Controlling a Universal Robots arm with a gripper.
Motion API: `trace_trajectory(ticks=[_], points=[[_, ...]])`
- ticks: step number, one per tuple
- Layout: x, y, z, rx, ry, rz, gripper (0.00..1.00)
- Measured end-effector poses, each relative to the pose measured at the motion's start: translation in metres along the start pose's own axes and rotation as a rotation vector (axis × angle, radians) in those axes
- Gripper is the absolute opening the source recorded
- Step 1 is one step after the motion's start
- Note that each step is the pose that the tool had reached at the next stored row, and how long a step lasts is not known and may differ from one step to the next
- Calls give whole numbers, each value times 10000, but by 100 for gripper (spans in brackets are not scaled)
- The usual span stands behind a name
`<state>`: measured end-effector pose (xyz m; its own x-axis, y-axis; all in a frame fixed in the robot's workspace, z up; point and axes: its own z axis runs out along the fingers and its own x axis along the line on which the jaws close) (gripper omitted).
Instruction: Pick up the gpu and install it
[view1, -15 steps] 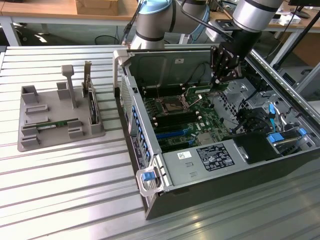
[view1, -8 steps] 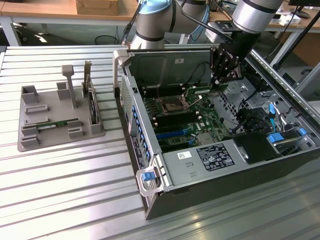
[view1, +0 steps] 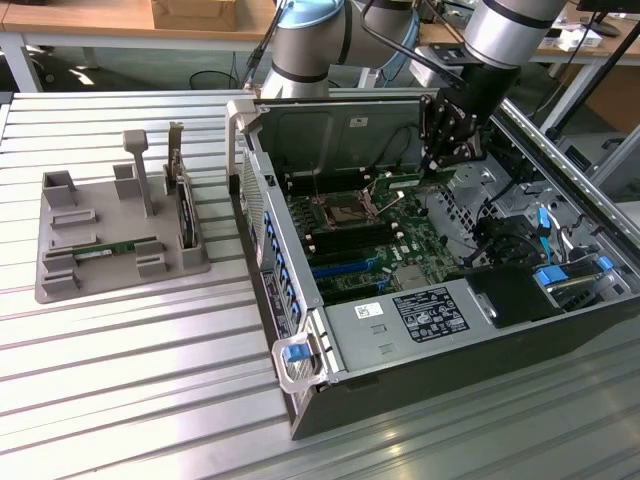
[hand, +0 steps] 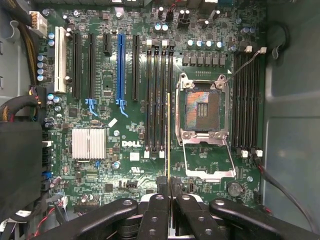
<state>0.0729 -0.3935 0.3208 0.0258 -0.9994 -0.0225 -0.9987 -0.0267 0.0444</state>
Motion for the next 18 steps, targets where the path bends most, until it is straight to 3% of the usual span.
trace_trajectory(ticks=[18], points=[[1,-2,54,0,0,0,12]])
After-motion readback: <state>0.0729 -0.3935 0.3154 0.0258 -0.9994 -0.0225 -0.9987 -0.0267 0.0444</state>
